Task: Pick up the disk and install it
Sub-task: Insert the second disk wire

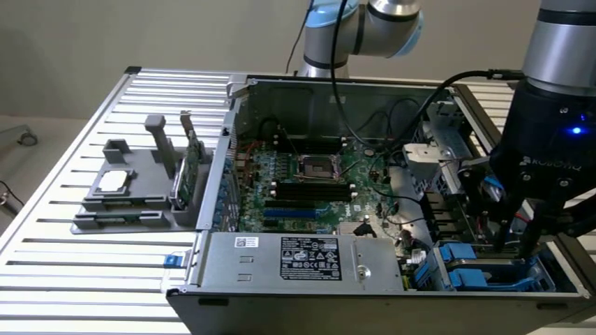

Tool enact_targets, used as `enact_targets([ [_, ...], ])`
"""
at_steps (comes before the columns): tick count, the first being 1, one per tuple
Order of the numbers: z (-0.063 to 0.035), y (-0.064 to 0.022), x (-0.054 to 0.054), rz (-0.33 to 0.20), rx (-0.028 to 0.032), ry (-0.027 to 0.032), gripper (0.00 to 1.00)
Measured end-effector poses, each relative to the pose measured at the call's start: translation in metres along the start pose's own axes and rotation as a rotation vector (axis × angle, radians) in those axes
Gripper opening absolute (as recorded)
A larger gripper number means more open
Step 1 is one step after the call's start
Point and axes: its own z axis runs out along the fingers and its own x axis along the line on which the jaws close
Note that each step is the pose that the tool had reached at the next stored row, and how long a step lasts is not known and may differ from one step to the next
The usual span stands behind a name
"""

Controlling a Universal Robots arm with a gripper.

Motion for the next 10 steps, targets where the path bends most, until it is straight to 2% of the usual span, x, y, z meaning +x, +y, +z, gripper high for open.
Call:
enact_targets([
  [1,0.0,0.0,0.0,0.004,-0.0056,0.0039,0.31],
  [2,0.0001,0.0,0.0,0.01,-0.014,0.0099,0.31],
  [7,0.0,0.0,0.0,0.042,-0.0721,0.0482,0.31],
  [8,0.0001,0.0,-0.0001,0.046,-0.0803,0.0537,0.31],
  [10,-0.0001,0.0005,-0.0011,0.052,-0.0881,0.0591,0.31],
])
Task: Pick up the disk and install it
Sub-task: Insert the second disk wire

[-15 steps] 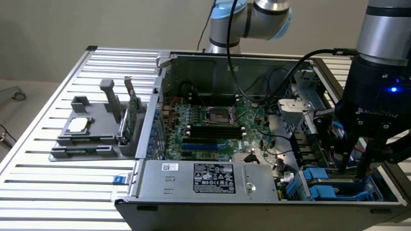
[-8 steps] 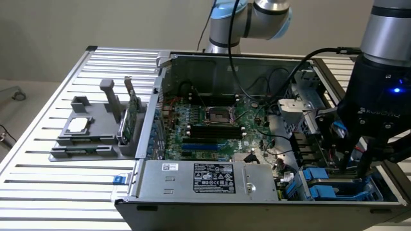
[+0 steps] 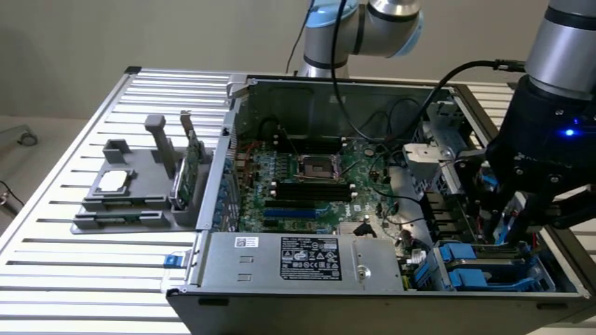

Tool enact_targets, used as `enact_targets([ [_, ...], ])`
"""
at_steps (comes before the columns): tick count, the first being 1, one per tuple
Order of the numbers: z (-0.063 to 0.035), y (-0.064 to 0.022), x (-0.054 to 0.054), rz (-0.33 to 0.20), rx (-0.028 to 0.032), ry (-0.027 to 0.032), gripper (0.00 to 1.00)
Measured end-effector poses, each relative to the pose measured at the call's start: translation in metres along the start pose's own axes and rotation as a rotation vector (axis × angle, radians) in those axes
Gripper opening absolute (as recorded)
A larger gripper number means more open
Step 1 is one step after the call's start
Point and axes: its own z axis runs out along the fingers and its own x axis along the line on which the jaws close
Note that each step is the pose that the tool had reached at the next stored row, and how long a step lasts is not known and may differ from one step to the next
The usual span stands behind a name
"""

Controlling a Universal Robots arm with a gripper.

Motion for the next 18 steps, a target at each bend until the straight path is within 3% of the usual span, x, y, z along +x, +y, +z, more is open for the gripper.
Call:
enact_targets([
  [8,-0.002,0.0006,-0.012,0.005,-0.0029,0.0025,0.31],
  [18,-0.001,-0.0048,-0.015,0.055,0.0053,0.0067,0.31],
])
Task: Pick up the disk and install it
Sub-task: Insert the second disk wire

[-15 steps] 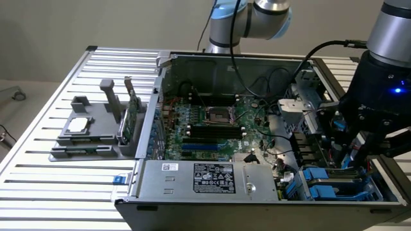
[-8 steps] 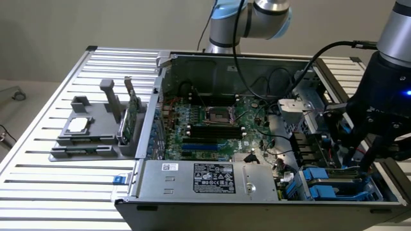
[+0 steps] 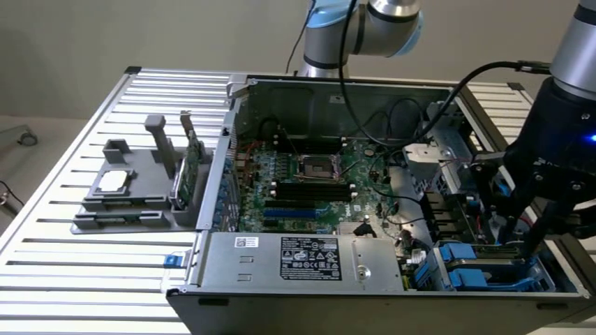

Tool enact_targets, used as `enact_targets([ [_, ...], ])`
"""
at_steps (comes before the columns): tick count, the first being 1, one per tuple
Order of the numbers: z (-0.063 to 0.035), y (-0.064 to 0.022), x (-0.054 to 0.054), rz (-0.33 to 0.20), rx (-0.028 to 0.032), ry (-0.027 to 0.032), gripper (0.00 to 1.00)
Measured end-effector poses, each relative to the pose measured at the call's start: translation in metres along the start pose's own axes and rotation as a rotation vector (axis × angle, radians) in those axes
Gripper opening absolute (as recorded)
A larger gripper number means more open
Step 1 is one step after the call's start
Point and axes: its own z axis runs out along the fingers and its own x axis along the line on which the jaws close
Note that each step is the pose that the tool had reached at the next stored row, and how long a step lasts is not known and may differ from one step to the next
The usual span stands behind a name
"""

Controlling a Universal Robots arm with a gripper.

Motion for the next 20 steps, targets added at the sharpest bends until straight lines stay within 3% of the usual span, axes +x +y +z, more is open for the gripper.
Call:
enact_targets([
  [9,0.0017,0.0018,-0.01,0.02,0.0038,0.0032,0.31],
  [15,0.0036,0.0029,-0.021,0.018,0.0092,0.0116,0.31],
  [20,0.0041,0.0021,-0.023,0.033,0.0041,0.0187,0.31],
])
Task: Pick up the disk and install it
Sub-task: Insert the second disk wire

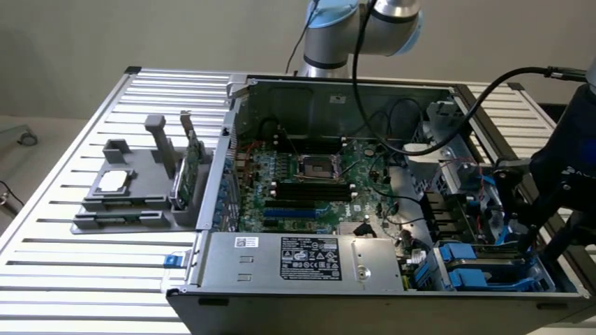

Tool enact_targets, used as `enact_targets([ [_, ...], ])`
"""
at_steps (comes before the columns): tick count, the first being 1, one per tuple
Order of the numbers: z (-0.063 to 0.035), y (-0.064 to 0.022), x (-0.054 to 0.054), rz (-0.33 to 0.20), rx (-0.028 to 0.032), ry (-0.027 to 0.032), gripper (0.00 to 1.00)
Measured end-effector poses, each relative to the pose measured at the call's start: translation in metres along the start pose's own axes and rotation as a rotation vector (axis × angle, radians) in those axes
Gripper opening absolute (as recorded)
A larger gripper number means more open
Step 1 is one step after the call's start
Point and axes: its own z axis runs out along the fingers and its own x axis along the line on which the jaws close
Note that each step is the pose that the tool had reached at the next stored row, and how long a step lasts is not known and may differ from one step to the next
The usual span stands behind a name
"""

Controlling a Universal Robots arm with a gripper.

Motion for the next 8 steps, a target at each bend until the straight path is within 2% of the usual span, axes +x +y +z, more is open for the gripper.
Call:
enact_targets([
  [8,0.0014,-0.0002,0.0,0.055,-0.0238,0.0267,0.31],
])
